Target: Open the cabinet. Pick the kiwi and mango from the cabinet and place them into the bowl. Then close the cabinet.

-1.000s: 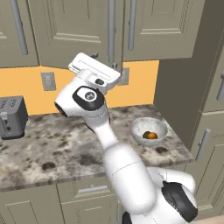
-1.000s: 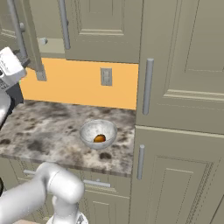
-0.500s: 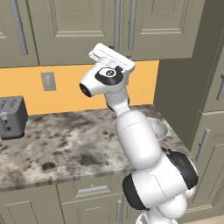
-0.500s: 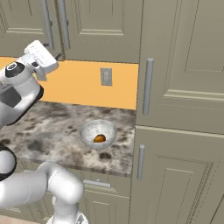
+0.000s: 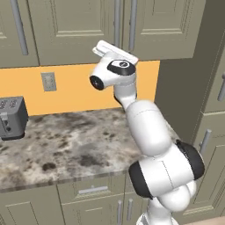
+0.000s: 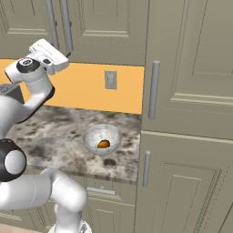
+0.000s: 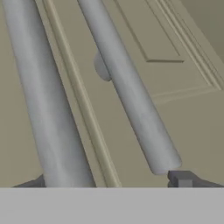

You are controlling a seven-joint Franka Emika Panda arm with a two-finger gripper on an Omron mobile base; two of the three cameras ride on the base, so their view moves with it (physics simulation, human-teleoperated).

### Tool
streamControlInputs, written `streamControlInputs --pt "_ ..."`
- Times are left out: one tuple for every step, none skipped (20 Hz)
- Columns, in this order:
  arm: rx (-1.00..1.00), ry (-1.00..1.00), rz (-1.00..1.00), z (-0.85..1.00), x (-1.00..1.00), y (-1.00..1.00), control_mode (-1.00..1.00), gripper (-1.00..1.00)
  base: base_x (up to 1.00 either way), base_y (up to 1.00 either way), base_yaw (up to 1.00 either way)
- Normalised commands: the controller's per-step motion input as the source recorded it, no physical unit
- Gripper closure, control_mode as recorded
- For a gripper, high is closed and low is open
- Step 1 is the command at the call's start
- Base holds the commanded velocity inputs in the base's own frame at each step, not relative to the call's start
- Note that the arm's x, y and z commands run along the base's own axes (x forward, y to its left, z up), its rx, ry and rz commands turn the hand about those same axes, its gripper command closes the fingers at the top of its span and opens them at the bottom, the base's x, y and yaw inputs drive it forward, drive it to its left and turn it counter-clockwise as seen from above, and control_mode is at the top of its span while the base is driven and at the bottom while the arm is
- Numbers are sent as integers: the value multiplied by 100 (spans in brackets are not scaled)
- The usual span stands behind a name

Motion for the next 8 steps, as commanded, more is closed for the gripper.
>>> streamControlInputs --pt "17 16 -3 -16 100 -69 -100 -100 0 0 0" --pt "11 8 0 -28 100 -53 -100 -100 0 0 0" --pt "0 0 0 -41 100 -19 -100 -100 0 0 0" --pt "0 0 0 -56 100 -12 -100 -100 0 0 0" --pt "-1 0 0 -66 100 -12 -100 -100 0 0 0" --pt "0 0 0 -65 100 -14 -100 -100 0 0 0" --pt "0 0 0 -43 100 -24 -100 -100 0 0 0" --pt "0 4 3 -48 41 0 -100 -100 0 0 0"
